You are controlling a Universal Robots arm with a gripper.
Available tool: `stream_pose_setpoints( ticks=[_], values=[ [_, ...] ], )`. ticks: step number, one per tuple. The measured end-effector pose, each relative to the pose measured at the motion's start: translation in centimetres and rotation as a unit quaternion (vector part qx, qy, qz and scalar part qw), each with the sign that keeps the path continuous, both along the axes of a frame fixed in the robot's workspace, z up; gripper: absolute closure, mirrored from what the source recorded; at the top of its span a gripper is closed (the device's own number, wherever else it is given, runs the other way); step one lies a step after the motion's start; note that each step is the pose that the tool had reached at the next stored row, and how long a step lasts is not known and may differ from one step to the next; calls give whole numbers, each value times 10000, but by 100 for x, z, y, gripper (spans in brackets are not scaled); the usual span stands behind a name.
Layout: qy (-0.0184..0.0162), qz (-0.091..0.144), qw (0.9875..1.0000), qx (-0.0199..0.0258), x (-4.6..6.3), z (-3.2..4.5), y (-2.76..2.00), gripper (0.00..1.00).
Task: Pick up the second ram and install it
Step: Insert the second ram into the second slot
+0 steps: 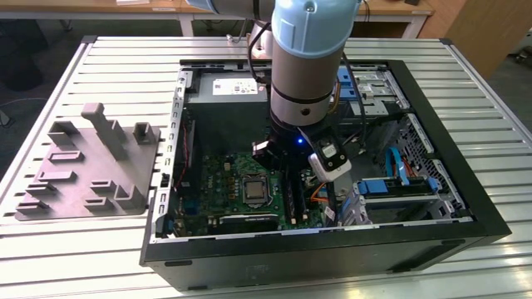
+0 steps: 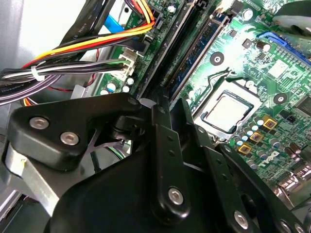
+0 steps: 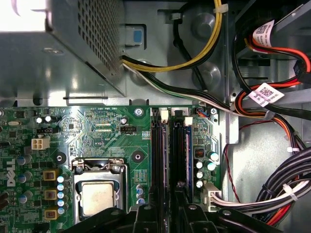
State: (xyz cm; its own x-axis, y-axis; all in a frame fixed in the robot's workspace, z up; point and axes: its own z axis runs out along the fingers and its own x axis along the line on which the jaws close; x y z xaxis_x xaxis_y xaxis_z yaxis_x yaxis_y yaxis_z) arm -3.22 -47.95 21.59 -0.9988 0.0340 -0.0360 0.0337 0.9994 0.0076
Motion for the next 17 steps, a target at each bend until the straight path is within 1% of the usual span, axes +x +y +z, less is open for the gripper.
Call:
stream_pose_setpoints(
  ticks=[2,8,10,11,17],
  values=[
    [-1,0,10000,1,0,51,0,74],
    [0,0,10000,1,0,279,0,74],
    [0,0,10000,0,0,332,0,74],
    [0,0,10000,-1,0,345,0,74],
    [0,0,10000,-3,0,346,0,74]
  ],
)
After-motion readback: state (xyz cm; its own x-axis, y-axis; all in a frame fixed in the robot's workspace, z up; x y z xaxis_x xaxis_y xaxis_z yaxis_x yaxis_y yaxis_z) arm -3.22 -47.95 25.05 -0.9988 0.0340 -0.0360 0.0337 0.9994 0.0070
